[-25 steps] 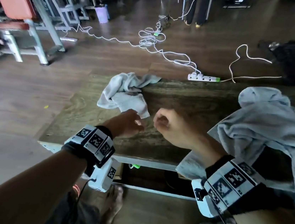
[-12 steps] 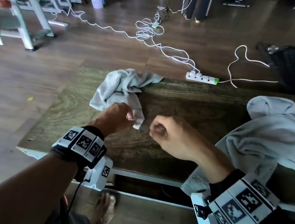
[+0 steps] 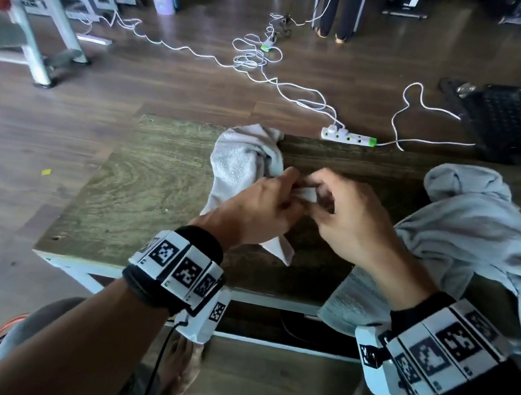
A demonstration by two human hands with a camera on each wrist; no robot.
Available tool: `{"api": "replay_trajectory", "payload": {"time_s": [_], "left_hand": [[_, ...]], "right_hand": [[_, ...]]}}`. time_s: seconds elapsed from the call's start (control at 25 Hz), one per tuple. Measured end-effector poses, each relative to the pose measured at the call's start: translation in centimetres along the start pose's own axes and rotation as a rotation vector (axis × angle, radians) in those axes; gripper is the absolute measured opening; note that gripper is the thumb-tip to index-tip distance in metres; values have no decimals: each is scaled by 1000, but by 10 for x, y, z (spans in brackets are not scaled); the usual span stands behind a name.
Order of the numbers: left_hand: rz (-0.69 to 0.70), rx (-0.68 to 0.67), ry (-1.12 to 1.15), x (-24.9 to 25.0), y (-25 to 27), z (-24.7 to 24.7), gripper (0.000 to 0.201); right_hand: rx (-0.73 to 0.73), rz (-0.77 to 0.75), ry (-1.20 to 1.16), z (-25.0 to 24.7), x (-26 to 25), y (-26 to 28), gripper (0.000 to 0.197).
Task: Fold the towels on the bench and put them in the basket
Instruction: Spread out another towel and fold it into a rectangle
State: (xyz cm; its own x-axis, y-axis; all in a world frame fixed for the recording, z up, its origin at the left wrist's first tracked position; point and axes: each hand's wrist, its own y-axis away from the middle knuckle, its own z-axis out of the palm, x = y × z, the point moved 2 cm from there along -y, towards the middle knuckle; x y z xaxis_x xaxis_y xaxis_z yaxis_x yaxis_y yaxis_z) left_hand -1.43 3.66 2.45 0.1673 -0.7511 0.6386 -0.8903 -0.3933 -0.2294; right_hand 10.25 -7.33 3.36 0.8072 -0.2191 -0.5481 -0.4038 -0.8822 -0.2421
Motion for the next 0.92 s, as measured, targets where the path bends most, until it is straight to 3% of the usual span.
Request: {"api": "replay_trajectory", "payload": {"time_s": [0.12, 0.36, 0.52, 0.64, 0.8, 0.92], "left_hand": [[-64, 58, -177, -11, 14, -11, 26], [-401, 246, -190, -32, 44, -35, 18], [-395, 320, -35, -18, 48, -31, 30], [-367, 298, 50, -10, 47, -31, 35], [-335, 212, -161, -13, 46, -35, 46], [-421, 193, -251, -22, 44, -37, 45]], "right_hand": [[94, 0, -2, -7, -2, 6, 5], [215, 66, 1, -7, -2, 17, 18], [201, 33, -74, -11, -1, 24, 21], [221, 73, -17, -19, 4, 23, 22], [454, 254, -12, -44, 21, 16, 26], [444, 318, -37, -45, 26, 15, 27]]}}
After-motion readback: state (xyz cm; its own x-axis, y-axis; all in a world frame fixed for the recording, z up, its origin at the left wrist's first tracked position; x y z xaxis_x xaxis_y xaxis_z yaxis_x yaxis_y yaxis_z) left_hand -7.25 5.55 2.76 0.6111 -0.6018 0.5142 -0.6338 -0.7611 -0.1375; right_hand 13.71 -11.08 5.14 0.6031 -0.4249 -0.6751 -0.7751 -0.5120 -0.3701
